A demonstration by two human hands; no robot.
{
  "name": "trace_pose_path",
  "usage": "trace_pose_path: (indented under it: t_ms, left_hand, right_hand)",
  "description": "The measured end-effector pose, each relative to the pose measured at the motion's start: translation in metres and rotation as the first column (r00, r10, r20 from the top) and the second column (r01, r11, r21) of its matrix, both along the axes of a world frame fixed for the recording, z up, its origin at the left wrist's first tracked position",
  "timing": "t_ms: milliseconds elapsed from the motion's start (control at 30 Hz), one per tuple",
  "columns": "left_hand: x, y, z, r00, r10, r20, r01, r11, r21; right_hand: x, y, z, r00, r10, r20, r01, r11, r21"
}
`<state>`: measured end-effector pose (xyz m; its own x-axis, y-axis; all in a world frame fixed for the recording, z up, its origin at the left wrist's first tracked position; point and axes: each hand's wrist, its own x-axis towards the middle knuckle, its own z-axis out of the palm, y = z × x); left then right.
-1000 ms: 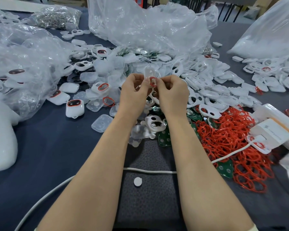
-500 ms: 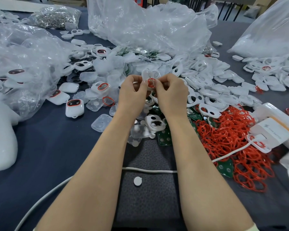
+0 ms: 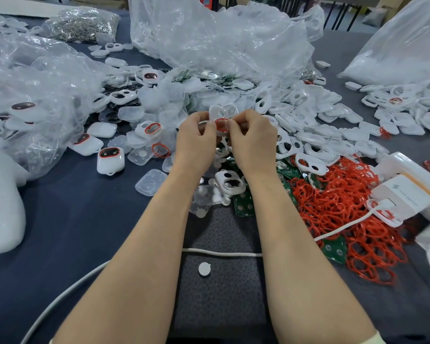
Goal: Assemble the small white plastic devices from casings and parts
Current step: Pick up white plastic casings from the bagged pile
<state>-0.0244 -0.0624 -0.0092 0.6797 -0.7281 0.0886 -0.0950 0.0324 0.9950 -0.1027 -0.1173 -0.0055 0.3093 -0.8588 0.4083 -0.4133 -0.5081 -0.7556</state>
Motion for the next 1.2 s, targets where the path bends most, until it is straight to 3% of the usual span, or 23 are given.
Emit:
trace_pose_path:
  t_ms: [933, 1033, 1100, 1200]
  left_hand:
    - [0.004, 0.000, -0.007, 0.994, -0.002, 0.108, 0.004, 1.000, -0.024]
    - [0.006, 0.001, -0.007, 1.000, -0.012, -0.012, 0.010, 0.995, -0.097]
    - [0.007, 0.001, -0.006, 0.990, -0.049, -0.132, 0.027, 0.986, -0.165]
    - [0.009, 0.002, -0.004, 0.959, -0.139, -0.249, 0.075, 0.965, -0.251]
  right_hand:
    - [0.008, 0.008, -0.003, 0.989, -0.068, -0.132, 0.056, 0.994, -0.097]
    - [0.007, 0.007, -0.001, 0.998, -0.037, -0.049, 0.036, 0.999, -0.017]
    - [0.000, 0.001, 0.002, 0.993, 0.031, 0.113, -0.051, 0.982, 0.180]
    - [-0.010, -0.006, 0.007, 0.870, 0.085, 0.486, -0.369, 0.767, 0.526]
